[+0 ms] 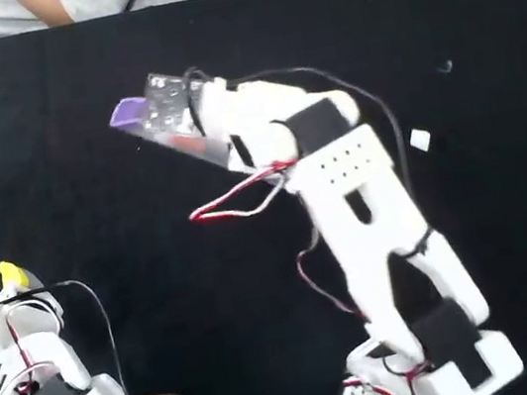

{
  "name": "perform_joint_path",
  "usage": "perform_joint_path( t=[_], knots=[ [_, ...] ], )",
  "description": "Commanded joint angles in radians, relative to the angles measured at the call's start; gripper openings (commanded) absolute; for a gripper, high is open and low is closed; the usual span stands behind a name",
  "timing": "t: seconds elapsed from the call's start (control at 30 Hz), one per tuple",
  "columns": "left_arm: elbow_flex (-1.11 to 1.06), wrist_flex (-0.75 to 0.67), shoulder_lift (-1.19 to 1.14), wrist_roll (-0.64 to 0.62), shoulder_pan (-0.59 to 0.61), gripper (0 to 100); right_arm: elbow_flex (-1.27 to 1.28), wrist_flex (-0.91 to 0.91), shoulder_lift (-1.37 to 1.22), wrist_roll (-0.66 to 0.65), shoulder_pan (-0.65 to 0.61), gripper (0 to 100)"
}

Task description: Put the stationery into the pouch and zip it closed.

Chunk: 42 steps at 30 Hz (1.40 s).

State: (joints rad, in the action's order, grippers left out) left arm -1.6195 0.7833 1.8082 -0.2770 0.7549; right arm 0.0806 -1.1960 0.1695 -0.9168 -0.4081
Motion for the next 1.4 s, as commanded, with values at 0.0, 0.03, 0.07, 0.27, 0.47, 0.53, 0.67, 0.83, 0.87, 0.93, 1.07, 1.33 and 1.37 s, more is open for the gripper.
perform_joint_path(
  t=[0.0, 0.03, 0.07, 0.27, 0.47, 0.53, 0.67, 0.83, 0.87, 0.93, 1.07, 1.33, 1.37],
  knots=[
    [0.022, 0.0, 0.011, -0.006, 0.005, 18, -0.015, 0.031, -0.094, 0.061, -0.041, 1.1],
    [0.022, 0.0, 0.011, -0.006, 0.007, 18, 0.007, 0.063, -0.114, 0.078, -0.061, 1.1],
    [0.022, 0.0, 0.011, -0.006, 0.007, 18, 0.033, 0.095, -0.13, 0.089, -0.081, 1.1],
    [0.022, 0.0, 0.011, -0.006, 0.008, 18, 0.139, 0.219, -0.259, 0.189, -0.242, 1.6],
    [0.019, 0.0, 0.011, -0.006, 0.01, 18, 0.111, 0.215, -0.43, 0.204, -0.265, 1.6],
    [0.019, 0.0, 0.011, -0.006, 0.01, 18, 0.108, 0.203, -0.45, 0.204, -0.255, 1.6],
    [0.019, 0.0, 0.011, -0.006, 0.01, 18, 0.088, 0.178, -0.426, 0.204, -0.25, 2.8],
    [0.021, 0.0, 0.011, -0.006, 0.008, 18, 0.005, 0.101, -0.377, 0.203, -0.256, 19.4],
    [0.021, 0.0, 0.011, -0.006, 0.008, 18, -0.015, 0.083, -0.371, 0.204, -0.256, 21.7],
    [0.019, 0.0, 0.011, -0.006, 0.008, 18, -0.05, 0.041, -0.36, 0.203, -0.261, 23.0],
    [0.019, 0.0, 0.011, -0.005, 0.008, 18, -0.124, -0.097, -0.341, 0.203, -0.298, 23.3],
    [0.019, 0.0, 0.011, -0.005, 0.007, 18, -0.275, -0.276, -0.289, 0.203, -0.31, 23.4],
    [0.019, 0.0, 0.011, -0.005, 0.007, 18, -0.289, -0.296, -0.283, 0.203, -0.31, 23.4]
  ],
)
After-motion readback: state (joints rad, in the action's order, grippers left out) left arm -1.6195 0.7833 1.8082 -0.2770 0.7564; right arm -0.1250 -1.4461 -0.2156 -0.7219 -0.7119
